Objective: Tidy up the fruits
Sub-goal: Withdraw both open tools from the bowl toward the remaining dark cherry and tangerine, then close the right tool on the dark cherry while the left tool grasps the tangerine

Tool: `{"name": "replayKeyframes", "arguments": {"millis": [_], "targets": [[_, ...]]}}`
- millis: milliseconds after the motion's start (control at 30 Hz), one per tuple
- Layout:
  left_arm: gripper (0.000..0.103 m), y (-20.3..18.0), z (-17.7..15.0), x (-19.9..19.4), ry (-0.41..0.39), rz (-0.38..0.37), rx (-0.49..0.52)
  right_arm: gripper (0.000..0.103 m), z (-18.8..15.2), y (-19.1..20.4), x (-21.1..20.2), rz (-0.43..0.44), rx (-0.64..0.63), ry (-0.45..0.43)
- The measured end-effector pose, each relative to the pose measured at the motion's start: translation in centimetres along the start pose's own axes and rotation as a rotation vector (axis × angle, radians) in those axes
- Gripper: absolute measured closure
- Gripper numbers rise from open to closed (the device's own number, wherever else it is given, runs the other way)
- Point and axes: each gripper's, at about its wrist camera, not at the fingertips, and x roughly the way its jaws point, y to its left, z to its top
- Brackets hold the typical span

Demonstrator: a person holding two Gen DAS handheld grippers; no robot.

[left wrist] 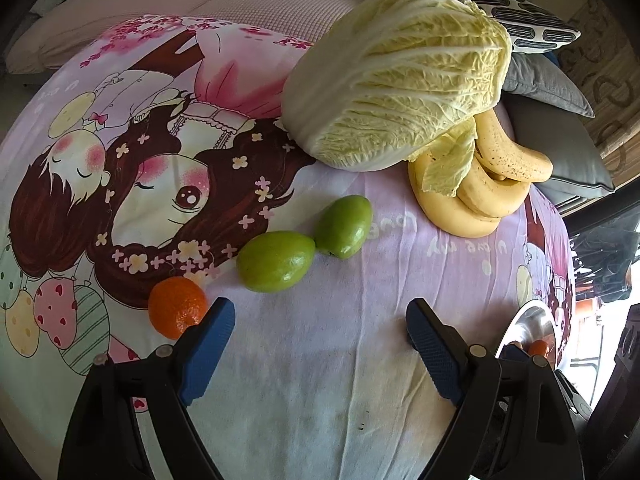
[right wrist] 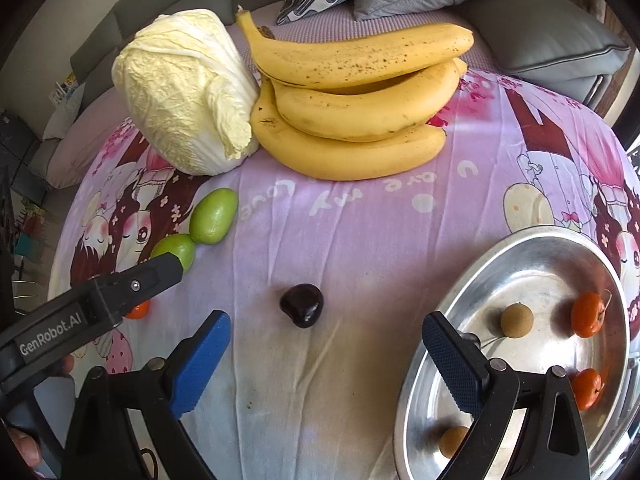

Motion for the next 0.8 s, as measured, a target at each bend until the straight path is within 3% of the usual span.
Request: {"name": "replayKeyframes", "arguments": {"millis": [367,533,633,733,800], "targets": [[0.015,3.3,1.1,-0.5,-0.016,0.004,-0.061,0.005,0.1,2.1,2.1,0.028,-0.05,0.025],[0.015,5.4,1.3,-0.2,-0.018,0.076,-0.124,0.005,0.1,2.5,2.7,0.019,-0.064,0.034],[0.015,6.6,1.3,0.4,0.005,0.082,-0.171,0.006,0.2,2.5,3.0,0.026,-0.06,0.037],[0.016,7.3,1.2,1.1,0.016,0.084,-0.198,0.014,0.2,2.6,3.3,0.031,-0.064,0.039],[0.023,7.5,1.1,1.5,0.024,0.069,-0.207,0.022,0.1,2.7,3.5,0.028,-0.067,0.044]]}}
